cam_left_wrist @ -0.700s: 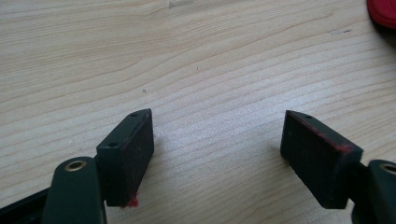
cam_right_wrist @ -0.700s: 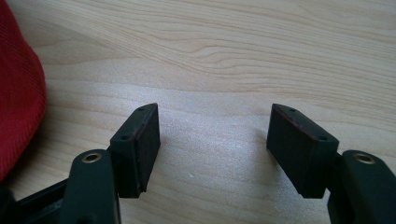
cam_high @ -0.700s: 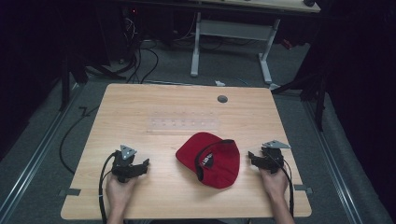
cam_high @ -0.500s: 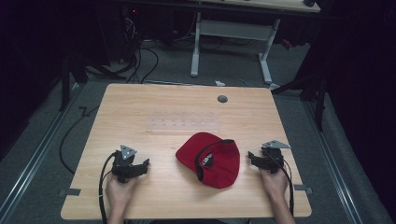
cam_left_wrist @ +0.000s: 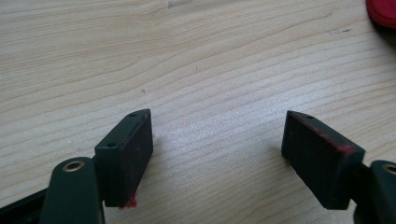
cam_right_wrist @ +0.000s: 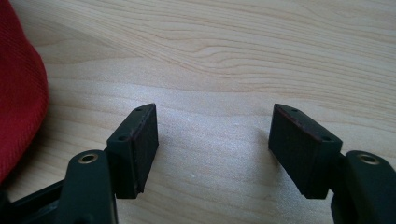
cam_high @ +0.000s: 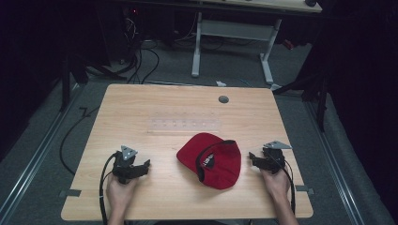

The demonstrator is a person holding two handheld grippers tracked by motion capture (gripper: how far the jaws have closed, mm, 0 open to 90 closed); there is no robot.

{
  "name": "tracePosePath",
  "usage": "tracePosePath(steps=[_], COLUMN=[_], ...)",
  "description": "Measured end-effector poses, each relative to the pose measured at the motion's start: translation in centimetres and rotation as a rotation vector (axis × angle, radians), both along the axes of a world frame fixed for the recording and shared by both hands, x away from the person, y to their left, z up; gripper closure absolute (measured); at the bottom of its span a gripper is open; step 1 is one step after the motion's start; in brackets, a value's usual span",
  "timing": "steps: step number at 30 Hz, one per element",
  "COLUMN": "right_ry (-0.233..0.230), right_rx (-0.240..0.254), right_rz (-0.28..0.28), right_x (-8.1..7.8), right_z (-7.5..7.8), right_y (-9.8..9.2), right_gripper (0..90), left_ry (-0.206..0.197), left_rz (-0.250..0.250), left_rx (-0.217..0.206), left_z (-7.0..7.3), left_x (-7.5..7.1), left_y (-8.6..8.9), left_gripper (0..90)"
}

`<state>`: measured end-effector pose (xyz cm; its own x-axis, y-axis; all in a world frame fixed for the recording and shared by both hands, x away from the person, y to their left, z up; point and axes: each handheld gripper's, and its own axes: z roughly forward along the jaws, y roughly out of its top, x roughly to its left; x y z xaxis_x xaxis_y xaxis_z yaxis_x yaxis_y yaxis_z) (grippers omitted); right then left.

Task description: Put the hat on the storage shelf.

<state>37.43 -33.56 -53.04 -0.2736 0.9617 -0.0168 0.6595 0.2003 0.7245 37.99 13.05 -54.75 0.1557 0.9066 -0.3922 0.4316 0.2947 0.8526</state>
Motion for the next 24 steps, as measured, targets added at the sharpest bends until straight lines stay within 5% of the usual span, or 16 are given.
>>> tracePosePath(steps=[9, 13, 16, 24], right_ry=[0.013, 0.009, -0.062, -0.131], right_rx=[0.000, 0.078, 0.118, 0.177], right_rz=[-0.008, 0.004, 0.039, 0.148], right_x=[0.0, -0.6, -2.0, -3.7], right_z=[0.1, 0.4, 1.6, 4.0], right_y=[0.1, -0.2, -0.2, 1.1], right_gripper=[33.6, 36.6, 37.0, 32.1], left_ry=[0.000, 0.000, 0.001, 0.001], left_rz=[0.000, -0.001, -0.002, -0.003], left_rx=[-0.001, -0.001, -0.002, -0.004], left_z=[0.0, 0.0, 0.0, 0.0], left_x=[0.0, 0.0, 0.0, 0.0], left_y=[0.0, 0.0, 0.0, 0.0], left_gripper=[24.8, 24.6, 24.6, 24.3])
